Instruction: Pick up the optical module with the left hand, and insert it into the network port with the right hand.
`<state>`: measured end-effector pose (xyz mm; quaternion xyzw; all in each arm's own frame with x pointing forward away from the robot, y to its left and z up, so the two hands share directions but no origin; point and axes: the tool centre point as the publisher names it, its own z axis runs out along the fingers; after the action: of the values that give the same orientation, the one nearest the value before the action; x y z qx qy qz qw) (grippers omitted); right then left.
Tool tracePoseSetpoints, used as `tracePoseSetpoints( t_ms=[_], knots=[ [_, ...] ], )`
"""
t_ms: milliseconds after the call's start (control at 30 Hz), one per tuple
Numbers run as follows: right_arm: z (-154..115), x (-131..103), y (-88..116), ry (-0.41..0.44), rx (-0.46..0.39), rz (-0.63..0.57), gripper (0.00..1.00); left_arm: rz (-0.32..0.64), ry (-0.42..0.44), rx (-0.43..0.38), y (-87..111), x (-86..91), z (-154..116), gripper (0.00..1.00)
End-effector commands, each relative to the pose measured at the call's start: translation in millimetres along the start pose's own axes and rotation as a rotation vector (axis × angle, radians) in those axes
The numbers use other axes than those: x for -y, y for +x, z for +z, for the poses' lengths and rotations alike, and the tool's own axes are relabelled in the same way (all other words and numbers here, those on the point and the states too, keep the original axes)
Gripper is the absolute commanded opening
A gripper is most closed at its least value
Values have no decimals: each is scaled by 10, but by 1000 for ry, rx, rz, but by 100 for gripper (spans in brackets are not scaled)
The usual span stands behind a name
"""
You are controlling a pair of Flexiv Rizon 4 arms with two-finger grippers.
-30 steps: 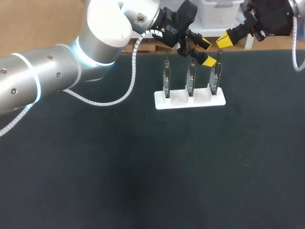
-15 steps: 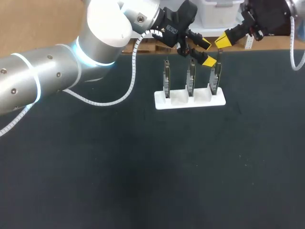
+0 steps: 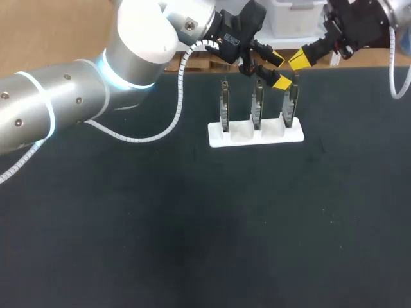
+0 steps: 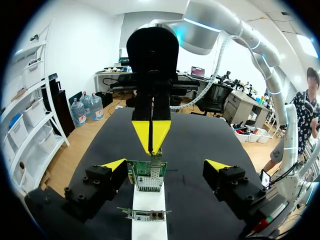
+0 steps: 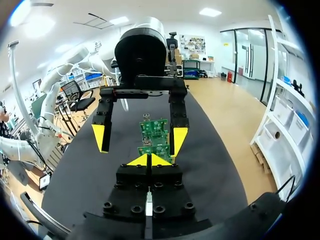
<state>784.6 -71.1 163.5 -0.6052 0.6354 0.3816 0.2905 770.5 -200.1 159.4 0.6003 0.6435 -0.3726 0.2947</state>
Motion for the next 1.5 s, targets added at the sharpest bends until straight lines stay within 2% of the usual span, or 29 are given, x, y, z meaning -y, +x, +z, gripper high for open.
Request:
tracePoseSetpoints(
  t_ms=[33, 1500],
  knots=[
    [3, -3, 33, -4, 0, 5, 0, -1, 5, -5, -12, -26, 2, 100],
    [146, -79, 356, -27, -56, 62, 0, -1, 5, -5, -12, -26, 2, 100]
  ],
)
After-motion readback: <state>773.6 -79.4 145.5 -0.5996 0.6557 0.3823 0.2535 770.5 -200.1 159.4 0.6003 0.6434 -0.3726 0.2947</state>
